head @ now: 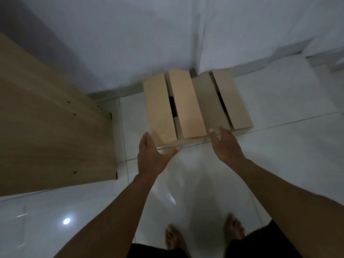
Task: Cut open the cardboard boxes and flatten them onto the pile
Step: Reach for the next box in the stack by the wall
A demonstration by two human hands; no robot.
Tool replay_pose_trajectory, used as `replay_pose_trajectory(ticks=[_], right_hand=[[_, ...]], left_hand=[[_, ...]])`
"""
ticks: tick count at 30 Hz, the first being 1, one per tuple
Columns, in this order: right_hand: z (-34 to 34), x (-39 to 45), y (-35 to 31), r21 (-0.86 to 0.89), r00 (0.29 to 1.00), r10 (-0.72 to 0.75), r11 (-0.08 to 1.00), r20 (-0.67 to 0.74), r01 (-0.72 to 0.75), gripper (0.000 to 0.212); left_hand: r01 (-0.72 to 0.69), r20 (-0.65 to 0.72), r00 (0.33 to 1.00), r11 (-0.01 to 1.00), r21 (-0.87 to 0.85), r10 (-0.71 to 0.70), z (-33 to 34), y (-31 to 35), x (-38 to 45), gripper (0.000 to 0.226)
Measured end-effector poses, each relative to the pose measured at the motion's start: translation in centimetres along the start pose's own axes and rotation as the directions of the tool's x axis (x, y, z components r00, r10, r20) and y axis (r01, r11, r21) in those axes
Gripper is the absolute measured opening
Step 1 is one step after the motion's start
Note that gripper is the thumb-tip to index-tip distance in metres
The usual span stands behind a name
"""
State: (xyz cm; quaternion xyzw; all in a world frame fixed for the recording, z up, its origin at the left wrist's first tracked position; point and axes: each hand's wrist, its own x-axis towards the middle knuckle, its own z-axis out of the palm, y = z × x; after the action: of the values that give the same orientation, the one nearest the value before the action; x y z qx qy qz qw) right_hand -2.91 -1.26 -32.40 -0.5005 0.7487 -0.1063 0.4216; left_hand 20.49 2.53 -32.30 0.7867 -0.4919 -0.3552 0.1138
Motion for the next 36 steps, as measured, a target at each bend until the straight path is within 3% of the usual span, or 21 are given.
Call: replay_pose_trajectory(ticks=[3,6,10,16,19,27,31,36], right_hand=[[4.8,3.5,4.3,0.045,0.998,-0.027,0.999,0.062,0.024,0.092],[8.4,5.8,7.3,0.08,0.989,-0.137,0.988,0.057,0.132,0.12],[11.2,9.5,8.4,0.194,0.962,-0.269,0.942,-0.05,0.274,0.088],[10.4,8.7,5.3,0.352,0.945,-0.249,0.883,-0.21,0.311,0.077],[6.6,4.8,1.8,0.386,0.958,-0.213,0.881,-0.195,0.274,0.071],[-7.8,-10.3,-12.9,0.418,0.963,-0.135,0.881,-0.231,0.224,0.065],[-15.2,-17.5,-22.6,0.384,0.926,-0.18,0.871,-0.332,0.307,0.063],[-20.4,-25.5,-35.1,0.371,0.871,-0.295,0.816,-0.392,0.443,0.069]], left_hand=[[0.089,0.036,0.996,0.99,-0.112,-0.085,4.8,-4.1,3.1,0.148],[0.096,0.023,0.995,0.959,-0.265,-0.093,8.2,-7.6,6.0,0.148],[-0.013,-0.125,0.991,0.901,-0.434,-0.046,10.7,-9.6,9.3,0.127],[-0.134,-0.3,0.954,0.871,-0.473,-0.016,8.6,-7.1,8.6,0.08],[-0.143,-0.286,0.958,0.872,-0.468,0.004,4.0,-3.8,5.8,0.065],[-0.109,-0.251,0.967,0.845,-0.524,-0.031,-14.4,9.3,-6.5,0.076],[-0.155,-0.322,0.946,0.811,-0.564,-0.043,-25.4,15.8,-12.9,0.068],[-0.317,-0.488,0.872,0.796,-0.516,0.031,-39.3,20.2,-19.9,0.045]])
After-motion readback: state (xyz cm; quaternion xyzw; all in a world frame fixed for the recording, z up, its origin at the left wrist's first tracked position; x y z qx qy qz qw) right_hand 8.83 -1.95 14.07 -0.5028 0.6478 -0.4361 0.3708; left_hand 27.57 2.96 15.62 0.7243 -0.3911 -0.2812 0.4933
